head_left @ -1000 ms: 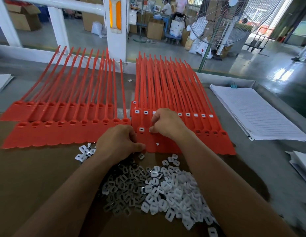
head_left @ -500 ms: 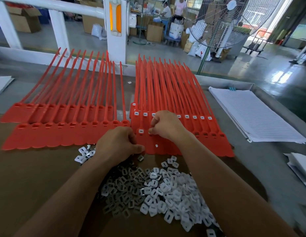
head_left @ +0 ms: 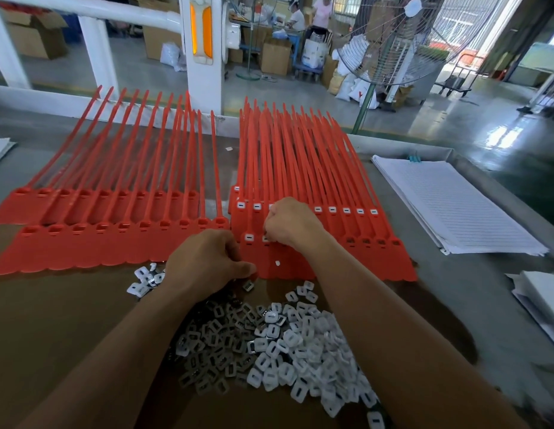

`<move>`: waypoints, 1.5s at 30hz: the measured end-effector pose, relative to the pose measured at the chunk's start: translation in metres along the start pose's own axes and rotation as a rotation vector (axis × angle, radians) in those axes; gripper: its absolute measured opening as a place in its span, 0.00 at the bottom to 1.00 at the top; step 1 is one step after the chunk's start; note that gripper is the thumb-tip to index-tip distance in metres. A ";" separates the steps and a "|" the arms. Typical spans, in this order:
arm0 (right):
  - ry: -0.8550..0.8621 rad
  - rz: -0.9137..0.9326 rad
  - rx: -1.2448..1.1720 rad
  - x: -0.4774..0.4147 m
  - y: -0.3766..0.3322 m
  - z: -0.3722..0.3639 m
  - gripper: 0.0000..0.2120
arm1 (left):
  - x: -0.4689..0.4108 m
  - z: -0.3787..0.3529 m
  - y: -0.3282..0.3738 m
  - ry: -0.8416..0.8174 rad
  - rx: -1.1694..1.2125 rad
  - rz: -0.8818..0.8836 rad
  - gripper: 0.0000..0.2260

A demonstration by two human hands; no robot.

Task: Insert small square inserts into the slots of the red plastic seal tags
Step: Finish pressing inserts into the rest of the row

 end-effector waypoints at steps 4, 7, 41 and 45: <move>-0.036 0.120 -0.088 0.010 0.011 0.008 0.09 | -0.002 0.001 0.002 -0.013 0.012 0.007 0.11; -0.110 0.169 -0.209 0.020 0.019 0.019 0.08 | -0.002 0.002 0.001 -0.020 0.007 0.011 0.11; -0.266 0.387 -0.080 0.075 0.067 0.029 0.08 | -0.003 0.000 0.000 -0.018 0.002 0.022 0.12; -0.417 0.359 -0.060 0.079 0.073 0.038 0.08 | -0.002 0.001 0.000 -0.022 0.006 0.024 0.12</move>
Point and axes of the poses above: each hand's wrist, its own x-axis away from the middle knuckle, its own z-axis out of the back of the hand, y = z × x, the point moved 1 cm from there along -x, towards the middle knuckle, and after that the axes turned 9 degrees about -z, right-handed, at the moved point
